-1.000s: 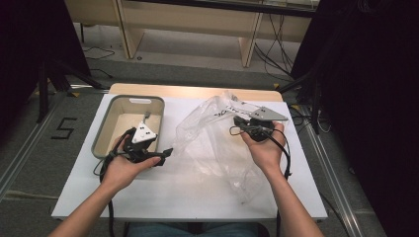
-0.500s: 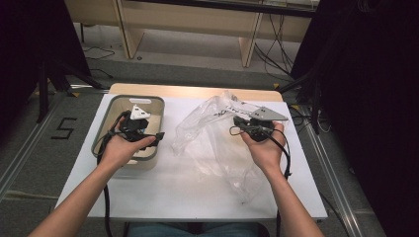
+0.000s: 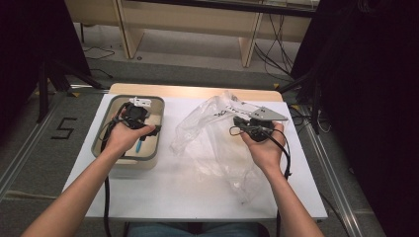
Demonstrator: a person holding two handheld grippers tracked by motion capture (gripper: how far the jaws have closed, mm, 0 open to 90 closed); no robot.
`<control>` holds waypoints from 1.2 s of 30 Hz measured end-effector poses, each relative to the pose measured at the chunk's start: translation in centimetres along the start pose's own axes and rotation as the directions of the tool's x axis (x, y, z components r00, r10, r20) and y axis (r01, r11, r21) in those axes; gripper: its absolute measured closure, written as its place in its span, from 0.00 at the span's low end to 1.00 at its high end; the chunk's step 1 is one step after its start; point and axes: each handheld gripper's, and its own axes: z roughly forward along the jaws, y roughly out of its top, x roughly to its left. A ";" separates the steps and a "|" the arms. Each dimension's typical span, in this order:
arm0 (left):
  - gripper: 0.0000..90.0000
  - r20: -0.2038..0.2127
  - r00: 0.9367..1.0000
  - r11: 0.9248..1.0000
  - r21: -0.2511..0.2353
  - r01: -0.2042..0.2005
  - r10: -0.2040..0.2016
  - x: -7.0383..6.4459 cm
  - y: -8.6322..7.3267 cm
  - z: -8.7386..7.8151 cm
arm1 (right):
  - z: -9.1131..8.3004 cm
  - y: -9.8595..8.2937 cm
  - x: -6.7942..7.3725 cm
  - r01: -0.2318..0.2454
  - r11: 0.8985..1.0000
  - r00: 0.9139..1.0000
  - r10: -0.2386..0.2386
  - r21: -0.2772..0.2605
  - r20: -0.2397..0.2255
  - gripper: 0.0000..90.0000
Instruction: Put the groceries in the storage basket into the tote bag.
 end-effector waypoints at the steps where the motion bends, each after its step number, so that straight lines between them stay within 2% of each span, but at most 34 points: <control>1: 0.34 -0.006 1.000 1.000 0.007 0.004 -0.004 0.2 0.1 0.3 | 0.0 0.0 0.0 -0.001 1.000 1.000 0.001 0.001 -0.001 1.00; 9: 0.35 -0.046 0.998 0.996 0.073 0.057 -0.054 1.9 0.3 2.4 | 0.0 0.0 0.0 -0.002 1.000 1.000 0.002 0.003 -0.002 1.00; 18: 0.36 -0.077 0.992 0.988 0.109 0.107 -0.099 3.4 0.1 3.8 | 0.0 0.0 0.0 -0.001 1.000 1.000 0.001 0.004 -0.002 1.00; 25: 0.37 -0.097 0.988 0.979 0.155 0.133 -0.119 4.1 0.0 5.2 | 0.1 -0.1 0.0 -0.002 1.000 1.000 0.002 0.006 -0.002 1.00; 36: 0.38 -0.136 0.978 0.960 0.207 0.187 -0.161 5.2 -0.5 7.0 | 0.2 -0.1 0.0 0.000 1.000 1.000 0.000 0.010 -0.003 1.00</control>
